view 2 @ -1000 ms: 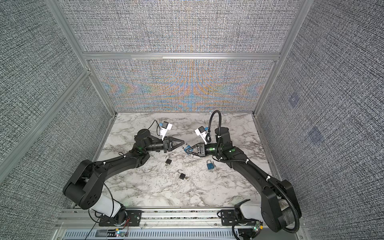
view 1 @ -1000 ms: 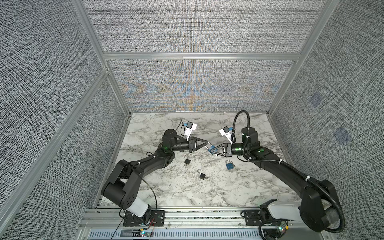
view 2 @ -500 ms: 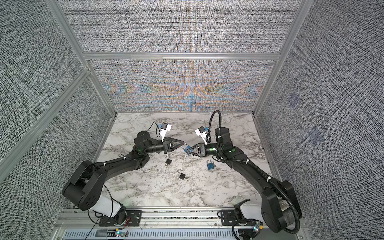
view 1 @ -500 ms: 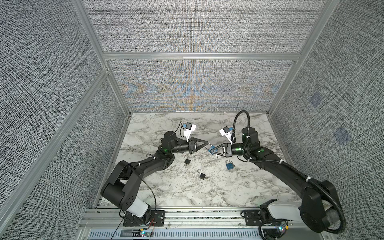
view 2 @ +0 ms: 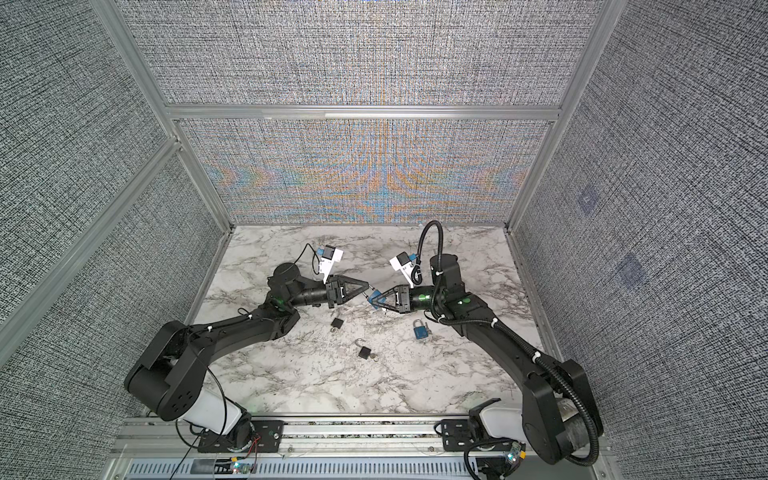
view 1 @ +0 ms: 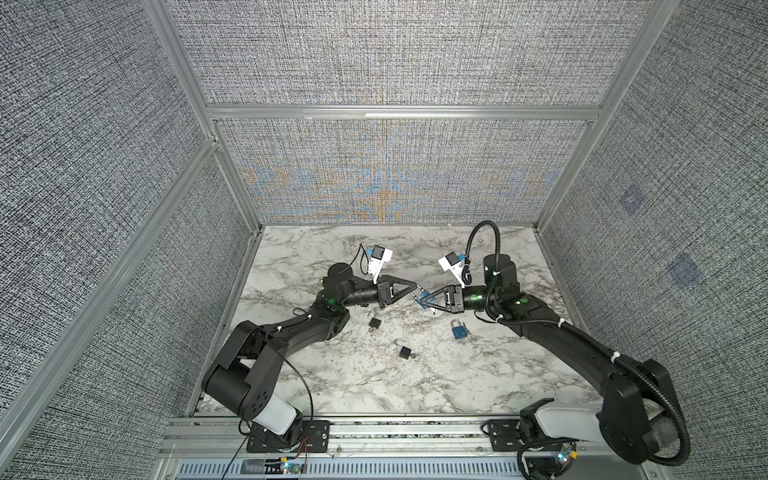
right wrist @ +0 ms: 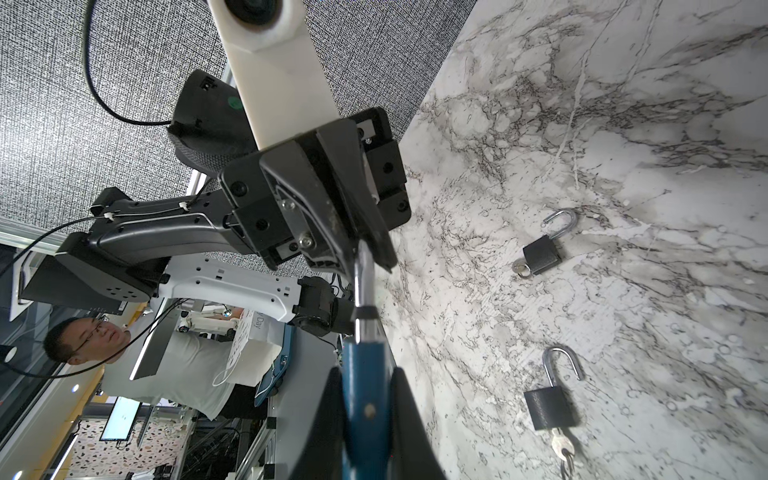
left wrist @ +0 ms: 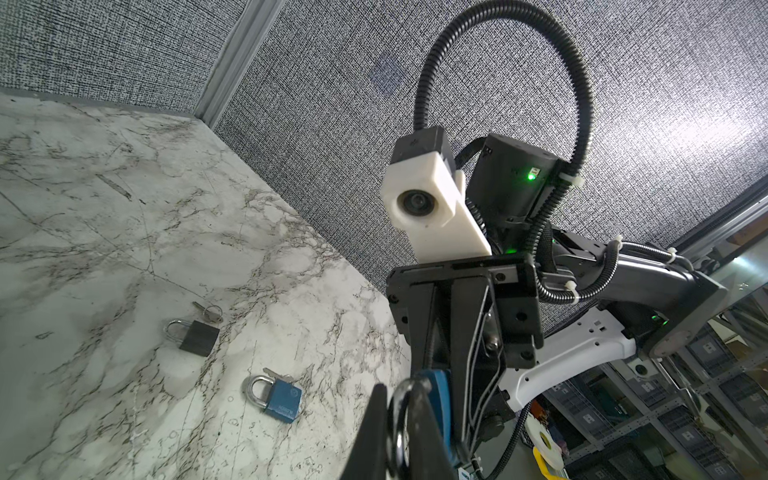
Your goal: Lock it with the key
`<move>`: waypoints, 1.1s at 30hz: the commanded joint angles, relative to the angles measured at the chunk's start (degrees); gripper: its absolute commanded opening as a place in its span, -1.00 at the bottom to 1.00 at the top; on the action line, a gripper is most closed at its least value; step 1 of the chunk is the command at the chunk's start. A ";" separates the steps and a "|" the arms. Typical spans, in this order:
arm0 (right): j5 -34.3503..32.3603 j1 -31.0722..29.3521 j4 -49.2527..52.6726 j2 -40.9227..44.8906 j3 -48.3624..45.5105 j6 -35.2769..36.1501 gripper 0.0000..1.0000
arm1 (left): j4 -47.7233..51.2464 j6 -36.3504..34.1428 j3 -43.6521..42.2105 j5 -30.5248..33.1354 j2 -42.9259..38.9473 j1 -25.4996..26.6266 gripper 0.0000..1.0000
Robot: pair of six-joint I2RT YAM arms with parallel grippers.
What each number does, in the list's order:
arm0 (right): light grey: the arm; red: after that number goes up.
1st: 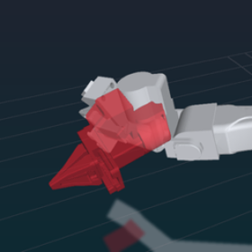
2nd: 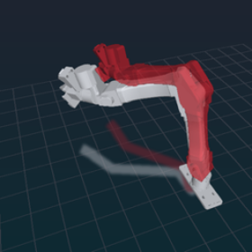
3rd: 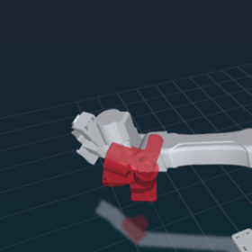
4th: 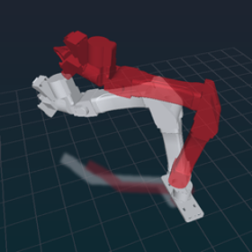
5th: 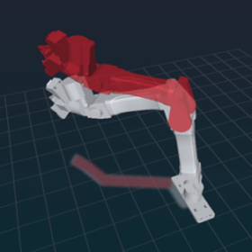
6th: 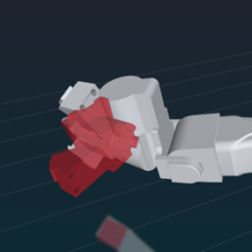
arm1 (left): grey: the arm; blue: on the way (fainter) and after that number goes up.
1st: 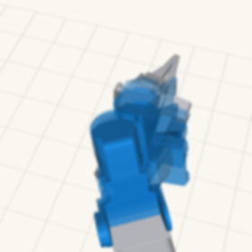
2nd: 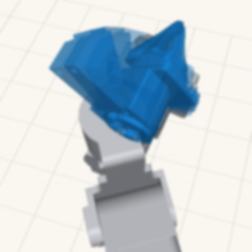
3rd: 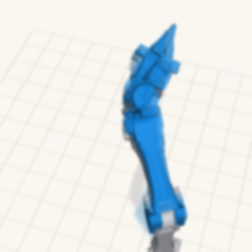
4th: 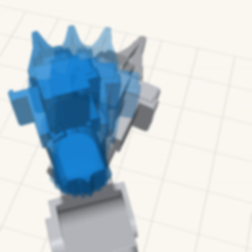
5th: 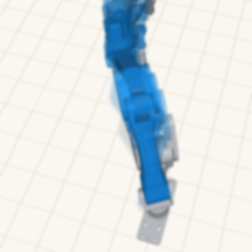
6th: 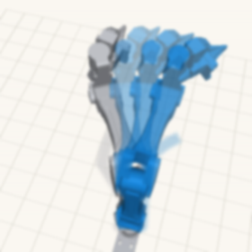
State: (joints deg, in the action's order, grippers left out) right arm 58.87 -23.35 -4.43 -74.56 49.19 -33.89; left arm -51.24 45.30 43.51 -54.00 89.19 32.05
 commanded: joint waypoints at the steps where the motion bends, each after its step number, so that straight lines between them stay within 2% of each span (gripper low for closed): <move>1: -0.01 -0.29 -10.16 0.12 0.43 -0.08 -1.00 | 4.26 -0.39 -0.53 -4.08 0.27 0.99 -1.00; 33: -1.74 -0.03 -7.73 -0.49 1.52 1.75 -1.00 | 3.78 -0.03 -0.88 -4.28 0.64 1.78 -1.00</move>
State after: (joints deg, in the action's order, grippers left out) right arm 58.72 -23.24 -3.88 -75.09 49.21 -33.21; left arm -51.99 45.65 42.94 -53.23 89.47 32.51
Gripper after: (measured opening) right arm 0.114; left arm 0.105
